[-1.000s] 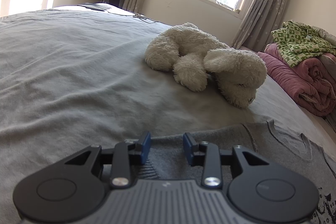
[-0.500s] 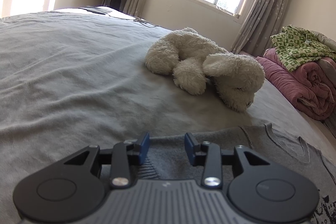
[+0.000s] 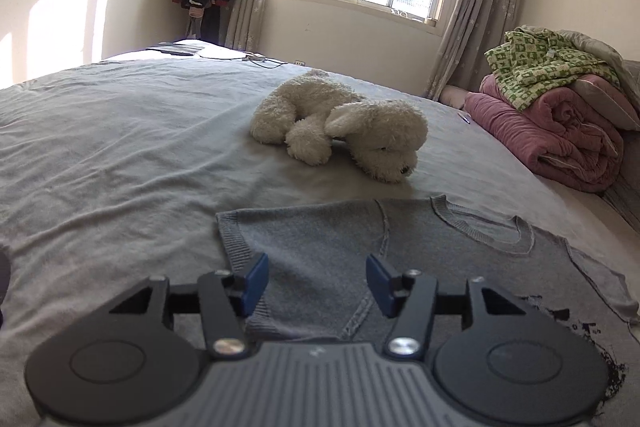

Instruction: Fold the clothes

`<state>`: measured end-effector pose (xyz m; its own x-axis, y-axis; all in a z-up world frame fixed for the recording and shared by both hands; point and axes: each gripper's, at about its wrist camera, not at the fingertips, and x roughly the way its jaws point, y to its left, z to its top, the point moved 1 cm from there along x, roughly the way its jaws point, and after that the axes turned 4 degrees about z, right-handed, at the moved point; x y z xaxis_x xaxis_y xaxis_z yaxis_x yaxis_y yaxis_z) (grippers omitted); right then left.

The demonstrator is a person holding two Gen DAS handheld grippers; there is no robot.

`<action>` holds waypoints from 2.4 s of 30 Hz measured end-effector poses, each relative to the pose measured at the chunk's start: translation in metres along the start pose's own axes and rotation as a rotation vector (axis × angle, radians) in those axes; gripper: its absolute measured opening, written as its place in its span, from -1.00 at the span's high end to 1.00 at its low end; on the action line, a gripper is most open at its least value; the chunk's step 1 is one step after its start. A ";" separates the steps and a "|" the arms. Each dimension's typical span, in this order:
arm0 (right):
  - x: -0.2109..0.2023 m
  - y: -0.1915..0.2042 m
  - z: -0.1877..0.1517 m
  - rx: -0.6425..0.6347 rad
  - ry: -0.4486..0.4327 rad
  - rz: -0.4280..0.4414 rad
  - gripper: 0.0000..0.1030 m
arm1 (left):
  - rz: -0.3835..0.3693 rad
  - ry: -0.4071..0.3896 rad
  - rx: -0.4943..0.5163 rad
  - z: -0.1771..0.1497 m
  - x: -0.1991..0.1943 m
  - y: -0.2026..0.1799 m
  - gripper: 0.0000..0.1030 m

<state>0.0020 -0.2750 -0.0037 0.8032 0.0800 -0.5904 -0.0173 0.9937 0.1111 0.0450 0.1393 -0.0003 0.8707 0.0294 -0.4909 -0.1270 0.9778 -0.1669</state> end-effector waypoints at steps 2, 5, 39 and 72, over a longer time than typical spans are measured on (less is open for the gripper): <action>-0.004 -0.002 -0.009 -0.010 -0.005 -0.004 -0.13 | -0.035 0.007 0.025 -0.011 -0.017 -0.010 -0.12; -0.010 -0.007 -0.021 0.005 0.009 -0.006 -0.15 | -0.091 0.032 0.059 -0.034 -0.039 -0.025 -0.14; -0.122 -0.086 -0.095 0.041 0.245 0.088 -0.03 | -0.253 0.353 0.252 -0.142 -0.161 -0.001 -0.24; -0.120 -0.064 -0.081 0.057 0.114 0.021 0.06 | -0.215 0.201 0.259 -0.111 -0.150 -0.044 -0.13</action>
<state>-0.1409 -0.3414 -0.0045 0.7297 0.1126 -0.6744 0.0027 0.9859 0.1675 -0.1329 0.0688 -0.0140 0.7505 -0.1982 -0.6305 0.1949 0.9779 -0.0754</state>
